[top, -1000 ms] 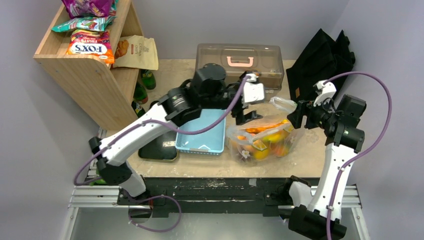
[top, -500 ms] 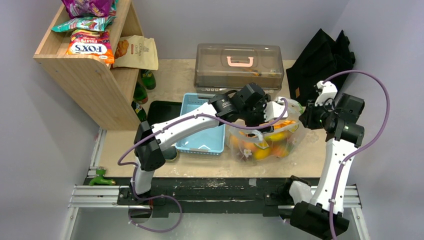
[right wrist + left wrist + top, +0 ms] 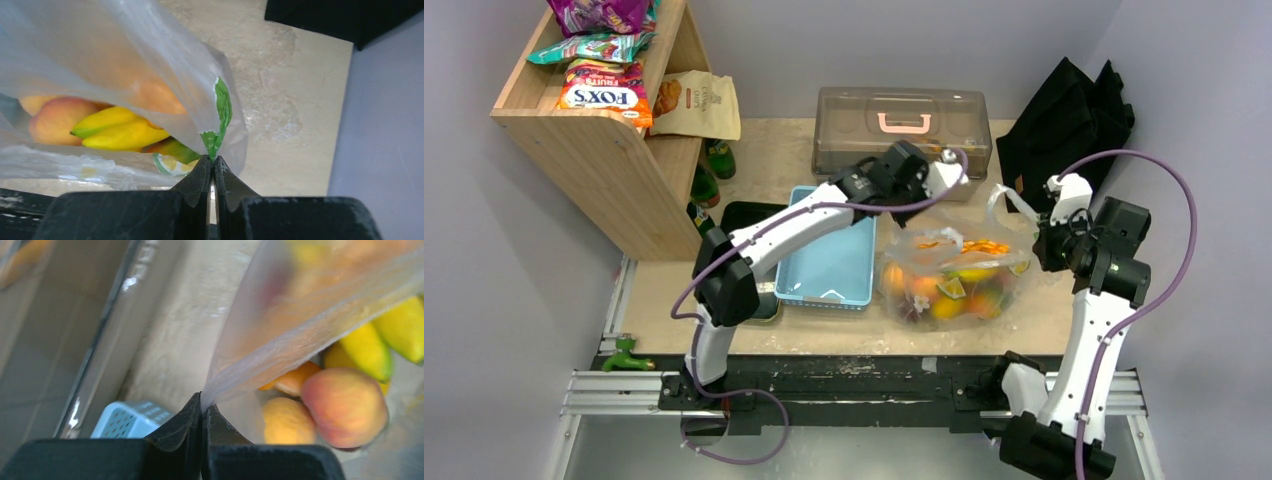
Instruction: Untie the knot of the grocery bags and take out the mixed food
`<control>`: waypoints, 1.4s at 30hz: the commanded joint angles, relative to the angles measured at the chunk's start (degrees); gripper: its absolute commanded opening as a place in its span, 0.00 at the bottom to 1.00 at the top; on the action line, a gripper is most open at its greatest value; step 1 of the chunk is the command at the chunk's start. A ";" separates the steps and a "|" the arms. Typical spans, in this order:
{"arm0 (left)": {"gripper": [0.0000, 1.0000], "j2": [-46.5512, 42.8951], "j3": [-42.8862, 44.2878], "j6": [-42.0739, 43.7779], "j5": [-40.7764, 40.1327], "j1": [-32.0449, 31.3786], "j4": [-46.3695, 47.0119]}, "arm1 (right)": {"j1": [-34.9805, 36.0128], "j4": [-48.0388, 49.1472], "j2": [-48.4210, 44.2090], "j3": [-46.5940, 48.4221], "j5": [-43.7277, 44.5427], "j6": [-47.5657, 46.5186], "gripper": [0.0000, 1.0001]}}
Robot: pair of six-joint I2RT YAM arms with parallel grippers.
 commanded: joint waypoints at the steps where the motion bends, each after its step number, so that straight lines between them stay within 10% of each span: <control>1: 0.00 -8.62 -1.72 -9.79 -4.90 7.33 8.24 | -0.47 -0.29 -2.63 -1.48 7.13 -5.91 0.00; 15: 0.00 -7.95 -2.10 -9.72 17.01 9.10 12.35 | -1.22 -12.07 3.30 5.81 -9.09 -12.50 0.00; 19: 0.59 -5.98 4.66 -9.48 22.59 9.04 8.12 | -1.22 -15.05 4.97 10.76 -16.47 -12.58 0.76; 25: 0.98 -13.93 3.45 -5.48 29.39 9.13 4.91 | -1.13 -12.69 3.95 15.05 -22.82 -10.44 0.98; 33: 0.91 -14.84 5.00 8.31 26.47 -0.14 -6.77 | 2.35 14.12 8.40 15.03 -24.32 9.02 0.91; 42: 0.57 -12.23 2.46 15.05 21.15 -5.46 -17.59 | 17.84 15.61 17.97 18.43 -8.79 5.09 0.99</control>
